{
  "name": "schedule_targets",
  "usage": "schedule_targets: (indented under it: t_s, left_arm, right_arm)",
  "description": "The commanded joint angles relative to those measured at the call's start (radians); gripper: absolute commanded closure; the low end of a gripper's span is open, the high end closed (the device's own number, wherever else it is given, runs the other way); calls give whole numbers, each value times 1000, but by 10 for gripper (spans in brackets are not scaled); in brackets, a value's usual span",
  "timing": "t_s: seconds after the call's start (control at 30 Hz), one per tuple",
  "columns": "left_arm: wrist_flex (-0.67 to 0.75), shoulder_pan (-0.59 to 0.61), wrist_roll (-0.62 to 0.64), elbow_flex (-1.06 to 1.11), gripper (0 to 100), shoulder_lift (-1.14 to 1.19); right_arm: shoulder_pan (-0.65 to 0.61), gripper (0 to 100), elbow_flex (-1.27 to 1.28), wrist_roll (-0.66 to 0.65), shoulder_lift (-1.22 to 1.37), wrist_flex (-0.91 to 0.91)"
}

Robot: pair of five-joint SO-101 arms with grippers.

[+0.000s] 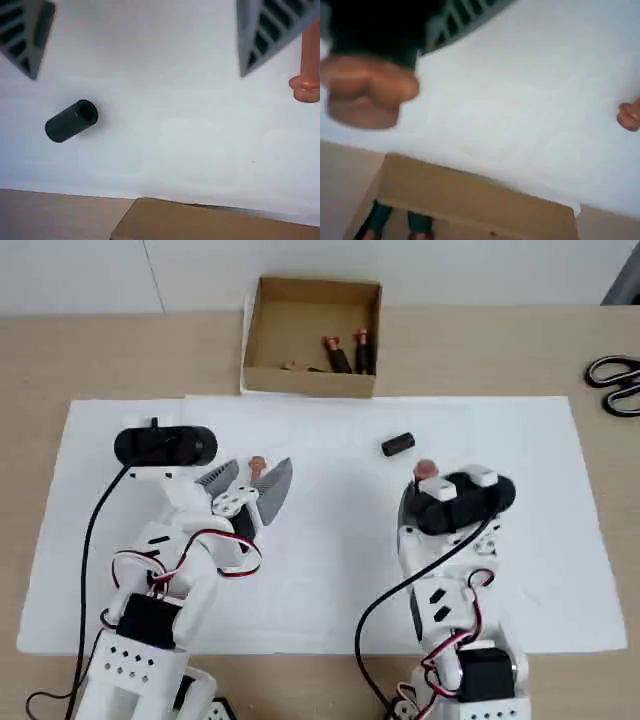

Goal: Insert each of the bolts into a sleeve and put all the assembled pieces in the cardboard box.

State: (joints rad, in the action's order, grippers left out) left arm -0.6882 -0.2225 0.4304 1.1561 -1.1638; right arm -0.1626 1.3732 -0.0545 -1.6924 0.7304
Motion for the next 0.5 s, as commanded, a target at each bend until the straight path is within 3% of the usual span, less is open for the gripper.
schedule_targets:
  t_s: [0.0,0.47]
  left_arm:
    - [26,9,-5,-5,756,-20]
    - [26,12,-5,-5,756,-21]
  right_arm:
    - [12,995,-241,-44,226,-84]
    - [2,995,-1416,-34,1662,-180]
